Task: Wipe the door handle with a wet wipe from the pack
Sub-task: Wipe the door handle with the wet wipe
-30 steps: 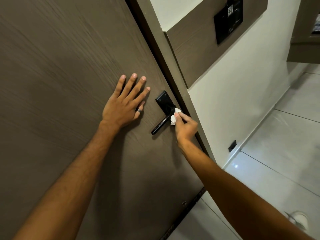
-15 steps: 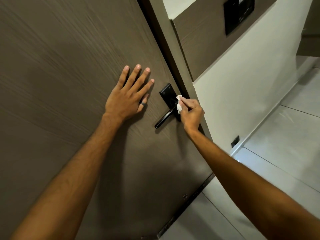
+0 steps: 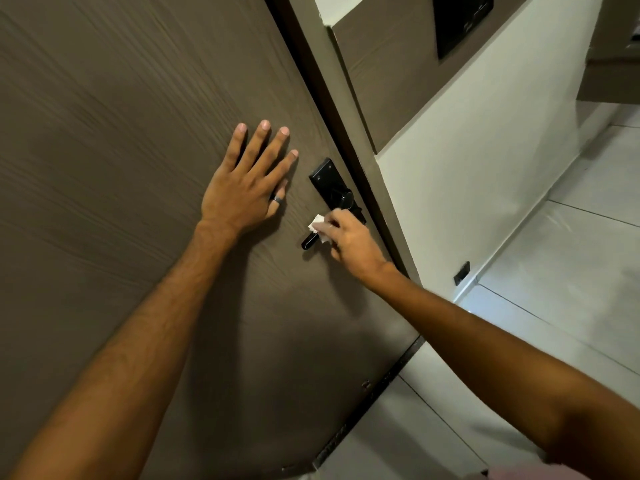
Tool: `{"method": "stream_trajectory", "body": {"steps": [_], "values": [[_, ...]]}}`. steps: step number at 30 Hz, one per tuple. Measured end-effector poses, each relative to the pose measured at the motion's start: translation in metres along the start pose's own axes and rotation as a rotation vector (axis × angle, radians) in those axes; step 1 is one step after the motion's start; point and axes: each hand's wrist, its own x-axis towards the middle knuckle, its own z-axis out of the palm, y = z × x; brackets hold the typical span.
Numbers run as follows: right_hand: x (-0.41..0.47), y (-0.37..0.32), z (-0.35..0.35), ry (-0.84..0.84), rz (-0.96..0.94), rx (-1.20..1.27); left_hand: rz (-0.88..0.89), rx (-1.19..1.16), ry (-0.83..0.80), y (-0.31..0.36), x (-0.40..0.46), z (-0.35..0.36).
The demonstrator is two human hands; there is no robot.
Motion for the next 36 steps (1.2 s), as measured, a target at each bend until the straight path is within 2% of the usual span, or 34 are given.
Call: {"method": "stream_trajectory", "body": {"steps": [2, 6, 11, 13, 15, 20, 24, 27, 30, 36], "values": [[0.011, 0.014, -0.018, 0.069, 0.113, 0.002, -0.005, -0.004, 0.001, 0.0, 0.0, -0.001], [0.015, 0.022, -0.015, 0.058, 0.122, 0.02, -0.001, 0.015, 0.006, 0.0, 0.0, -0.001], [-0.009, -0.02, 0.011, -0.027, 0.043, 0.169, 0.0, 0.03, 0.002, 0.0, 0.0, -0.001], [-0.014, -0.041, 0.021, -0.082, -0.048, 0.164, 0.003, 0.041, -0.007, 0.0, 0.0, -0.003], [-0.018, -0.05, 0.023, -0.079, -0.039, 0.174, 0.001, 0.036, -0.001, 0.0, -0.001, -0.004], [-0.024, -0.036, 0.016, 0.107, -0.112, 0.105, -0.009, 0.037, 0.044, 0.002, -0.001, -0.002], [-0.021, -0.027, 0.013, 0.325, 0.096, 0.269, -0.011, 0.082, 0.049, 0.001, 0.0, 0.0], [-0.015, -0.022, 0.012, 0.487, 0.416, 0.45, -0.013, 0.071, 0.041, 0.001, -0.001, -0.002], [-0.001, -0.008, 0.0, 0.661, 0.732, 0.521, -0.011, 0.078, 0.029, 0.0, 0.0, -0.001], [0.029, 0.003, -0.017, 0.565, 0.806, 0.57, -0.012, 0.058, 0.045, 0.01, 0.009, -0.001]]}}
